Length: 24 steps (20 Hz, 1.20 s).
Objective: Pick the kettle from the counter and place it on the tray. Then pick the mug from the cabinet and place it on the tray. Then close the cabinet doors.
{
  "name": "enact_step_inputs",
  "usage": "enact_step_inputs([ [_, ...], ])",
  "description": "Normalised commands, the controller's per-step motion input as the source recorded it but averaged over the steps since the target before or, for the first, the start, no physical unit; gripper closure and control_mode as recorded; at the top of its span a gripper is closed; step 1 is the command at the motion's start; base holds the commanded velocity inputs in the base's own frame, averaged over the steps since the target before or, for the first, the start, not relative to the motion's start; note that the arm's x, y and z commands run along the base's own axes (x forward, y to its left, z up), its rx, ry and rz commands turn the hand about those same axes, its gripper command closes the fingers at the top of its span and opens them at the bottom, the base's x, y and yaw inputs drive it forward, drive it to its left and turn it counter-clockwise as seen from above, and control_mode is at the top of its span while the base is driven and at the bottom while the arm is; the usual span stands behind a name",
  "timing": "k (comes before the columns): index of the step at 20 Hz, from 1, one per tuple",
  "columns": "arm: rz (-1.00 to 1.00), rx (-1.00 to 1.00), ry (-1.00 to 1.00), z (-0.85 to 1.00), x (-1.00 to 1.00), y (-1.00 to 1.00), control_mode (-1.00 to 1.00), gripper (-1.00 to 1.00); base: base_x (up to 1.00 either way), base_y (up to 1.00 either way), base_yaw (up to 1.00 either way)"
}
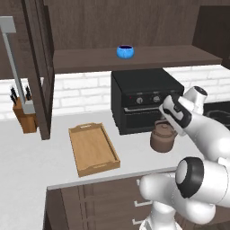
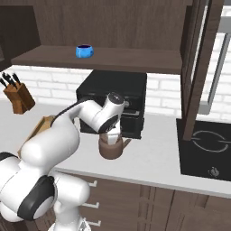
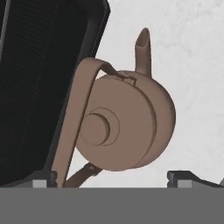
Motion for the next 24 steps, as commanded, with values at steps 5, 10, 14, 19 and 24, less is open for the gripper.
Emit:
enact_step_inputs([
  [5, -0.04, 0.06, 0.01, 0.0, 0.33, 0.0, -1.0, -1.0, 0.0, 0.0, 0.0],
  [10, -0.04, 0.06, 0.03, -0.08, 0.29, 0.0, -1.0, -1.0, 0.0, 0.0, 0.0],
  [14, -0.02, 0.0, 0.03, -0.43, 0.02, 0.0, -1.0, -1.0, 0.0, 0.0, 0.0],
  [19, -0.02, 0.0, 0.02, -0.54, 0.0, 0.0, -1.0, -1.0, 0.0, 0.0, 0.0],
  [24, -0.02, 0.0, 0.01, -0.29, -0.01, 0.02, -1.0, 1.0, 0.0, 0.0, 0.0],
])
